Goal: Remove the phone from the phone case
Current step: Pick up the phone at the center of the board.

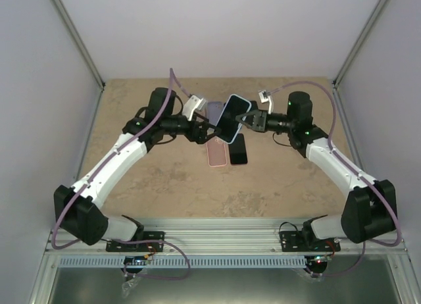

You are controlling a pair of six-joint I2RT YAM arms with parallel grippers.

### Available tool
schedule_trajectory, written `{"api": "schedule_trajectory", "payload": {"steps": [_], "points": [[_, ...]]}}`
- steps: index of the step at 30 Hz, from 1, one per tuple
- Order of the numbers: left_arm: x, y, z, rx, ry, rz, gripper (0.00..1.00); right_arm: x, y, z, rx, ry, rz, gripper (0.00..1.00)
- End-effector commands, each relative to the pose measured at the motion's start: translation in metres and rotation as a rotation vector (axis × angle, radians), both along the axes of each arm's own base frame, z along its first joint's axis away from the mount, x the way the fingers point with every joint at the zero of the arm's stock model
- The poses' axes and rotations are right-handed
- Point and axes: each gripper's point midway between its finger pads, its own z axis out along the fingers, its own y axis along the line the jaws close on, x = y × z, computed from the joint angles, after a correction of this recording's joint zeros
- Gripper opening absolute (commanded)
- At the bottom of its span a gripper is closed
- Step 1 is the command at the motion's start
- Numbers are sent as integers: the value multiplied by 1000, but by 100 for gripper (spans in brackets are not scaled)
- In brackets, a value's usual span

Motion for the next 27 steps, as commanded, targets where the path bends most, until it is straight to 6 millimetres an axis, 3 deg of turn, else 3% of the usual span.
{"api": "schedule_trajectory", "payload": {"steps": [1,9,19,27], "points": [[-34,-2,15,-106,7,-171,84,-34,-2,44,99,-203,163,1],[-87,0,18,-269,13,-436,78,-67,-7,64,147,-321,304,0],[-89,1,5,-279,41,-409,60,-90,-10,74,175,-369,385,1],[-86,0,6,-289,35,-401,55,-93,-10,73,175,-375,392,1]]}}
